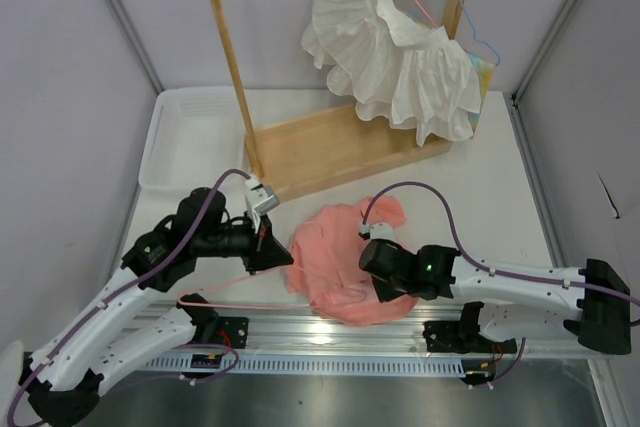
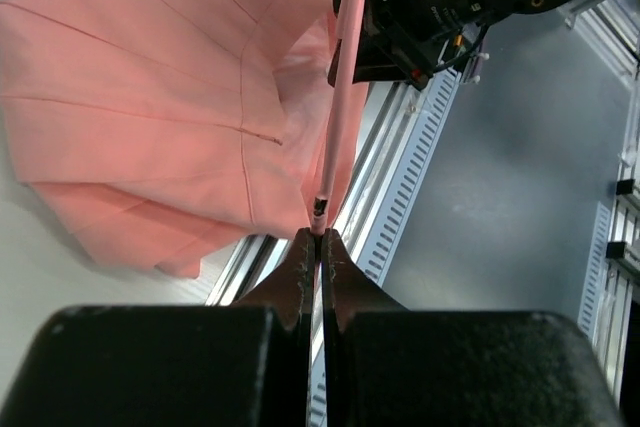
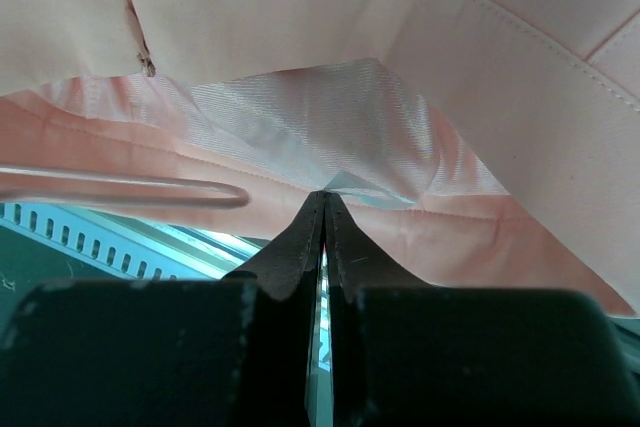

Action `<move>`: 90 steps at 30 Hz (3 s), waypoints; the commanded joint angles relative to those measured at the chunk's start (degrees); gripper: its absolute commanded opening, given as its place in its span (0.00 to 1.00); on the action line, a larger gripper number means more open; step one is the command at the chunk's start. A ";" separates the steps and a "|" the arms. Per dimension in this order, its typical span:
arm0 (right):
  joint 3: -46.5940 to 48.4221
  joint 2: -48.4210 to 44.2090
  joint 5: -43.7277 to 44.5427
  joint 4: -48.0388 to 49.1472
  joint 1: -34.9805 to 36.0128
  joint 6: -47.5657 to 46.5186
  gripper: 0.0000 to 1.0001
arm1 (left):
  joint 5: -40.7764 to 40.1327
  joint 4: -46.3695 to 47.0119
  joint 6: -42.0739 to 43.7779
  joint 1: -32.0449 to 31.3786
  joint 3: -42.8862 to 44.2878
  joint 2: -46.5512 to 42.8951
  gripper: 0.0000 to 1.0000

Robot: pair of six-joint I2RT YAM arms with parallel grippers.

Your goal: Place the skirt on the hanger

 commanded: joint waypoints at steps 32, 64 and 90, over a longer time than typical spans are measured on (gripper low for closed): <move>-1.72 -5.93 0.48 -1.05 -0.76 2.77 0.01 | 1.20 25.76 -9.57 -1.82 -13.88 3.97 0.00; -4.35 -8.75 -0.67 -0.17 -1.46 3.04 0.01 | -0.83 34.46 -14.40 -2.62 -16.69 4.77 0.00; -4.79 -10.42 0.13 -1.49 -1.55 4.79 0.02 | 1.29 32.09 -13.43 -3.58 -15.90 4.33 0.00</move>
